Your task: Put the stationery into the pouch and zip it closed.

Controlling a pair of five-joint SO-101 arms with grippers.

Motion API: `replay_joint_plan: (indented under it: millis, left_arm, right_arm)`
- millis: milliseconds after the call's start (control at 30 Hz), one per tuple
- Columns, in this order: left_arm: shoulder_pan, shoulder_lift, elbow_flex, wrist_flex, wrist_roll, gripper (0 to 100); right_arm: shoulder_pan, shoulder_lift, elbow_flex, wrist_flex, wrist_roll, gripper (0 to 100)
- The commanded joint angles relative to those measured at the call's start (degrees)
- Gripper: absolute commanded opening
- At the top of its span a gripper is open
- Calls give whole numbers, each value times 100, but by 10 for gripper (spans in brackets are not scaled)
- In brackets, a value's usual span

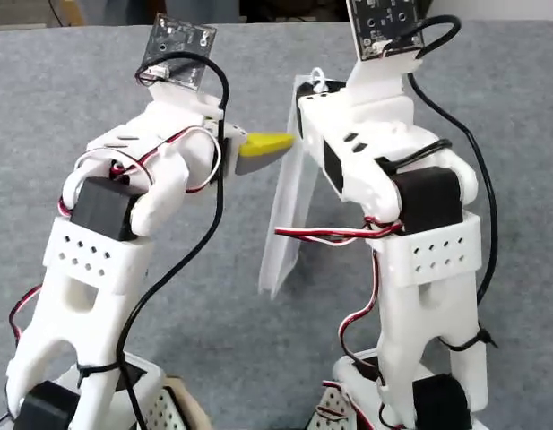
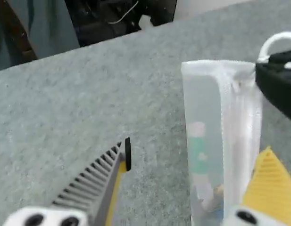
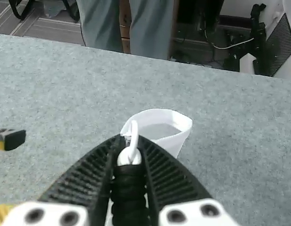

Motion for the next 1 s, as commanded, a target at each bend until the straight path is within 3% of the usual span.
replay_joint_plan:
  millis: [0, 500, 967]
  left_arm:
    - [171, -70, -13, -308, 18, 410]
    - [347, 835, 338, -1433, -264, 410]
    - [347, 1073, -382, -1433, -589, 410]
  right_arm:
    - [70, -180, -66, 9, -185, 12]
    - [18, -154, -655, 826, -308, 12]
    - [-308, -189, -699, 1046, -308, 12]
